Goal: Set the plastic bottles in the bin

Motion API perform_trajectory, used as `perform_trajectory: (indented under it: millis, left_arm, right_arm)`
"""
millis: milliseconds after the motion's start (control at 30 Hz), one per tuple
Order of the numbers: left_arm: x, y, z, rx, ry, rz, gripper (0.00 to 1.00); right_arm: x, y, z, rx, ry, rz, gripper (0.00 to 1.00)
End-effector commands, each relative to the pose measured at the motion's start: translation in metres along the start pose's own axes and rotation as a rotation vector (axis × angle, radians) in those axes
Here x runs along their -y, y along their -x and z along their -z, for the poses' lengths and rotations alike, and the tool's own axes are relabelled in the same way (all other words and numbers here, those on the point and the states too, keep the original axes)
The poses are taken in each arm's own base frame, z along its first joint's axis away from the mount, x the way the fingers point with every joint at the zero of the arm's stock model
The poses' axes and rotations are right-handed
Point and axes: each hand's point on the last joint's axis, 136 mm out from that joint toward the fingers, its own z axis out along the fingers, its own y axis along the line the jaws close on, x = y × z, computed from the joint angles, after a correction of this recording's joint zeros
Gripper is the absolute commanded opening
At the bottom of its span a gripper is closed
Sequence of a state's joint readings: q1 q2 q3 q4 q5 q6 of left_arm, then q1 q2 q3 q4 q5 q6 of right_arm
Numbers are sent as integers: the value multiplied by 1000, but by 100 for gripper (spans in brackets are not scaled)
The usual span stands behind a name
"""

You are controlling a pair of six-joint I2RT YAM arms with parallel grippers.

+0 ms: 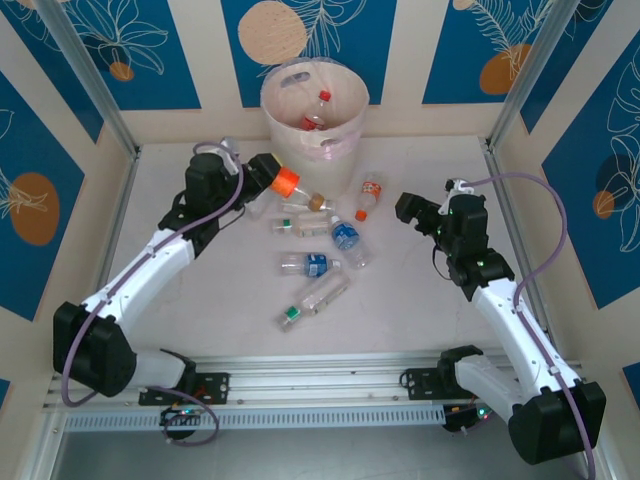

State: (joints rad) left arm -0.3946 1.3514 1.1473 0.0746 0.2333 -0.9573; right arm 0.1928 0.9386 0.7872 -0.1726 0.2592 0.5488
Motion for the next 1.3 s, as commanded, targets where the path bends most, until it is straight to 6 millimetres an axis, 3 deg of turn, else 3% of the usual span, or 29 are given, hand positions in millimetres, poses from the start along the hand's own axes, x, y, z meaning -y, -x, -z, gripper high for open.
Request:
perform_trajectory:
  millis: [0, 167, 400, 500, 733, 833, 967, 1267]
  left_arm:
    - [43, 25, -3, 52, -128, -150, 0]
    - [88, 70, -15, 169, -179, -308, 0]
    - [90, 119, -33, 345, -68, -404, 0]
    - [84, 129, -47, 347, -5, -421, 0]
    - [39, 135, -89, 256, 140, -384, 8]
    - [26, 124, -98, 157, 175, -315, 38]
    - [20, 106, -106, 53, 177, -242, 65]
    - [22, 94, -100, -62, 228, -254, 89]
  right_arm:
    - [-4, 19, 4, 76, 13, 16, 99]
    - [-9, 25, 7, 80, 25, 4, 98]
    - [-9, 25, 19, 53, 12, 6, 98]
    - [-7, 24, 22, 57, 6, -3, 98]
    - [-9, 26, 25, 57, 17, -27, 98]
    - [-9, 27, 27, 54, 12, -29, 98]
    - [-9, 28, 27, 59, 13, -47, 98]
    - [-8, 23, 21, 43, 17, -62, 98]
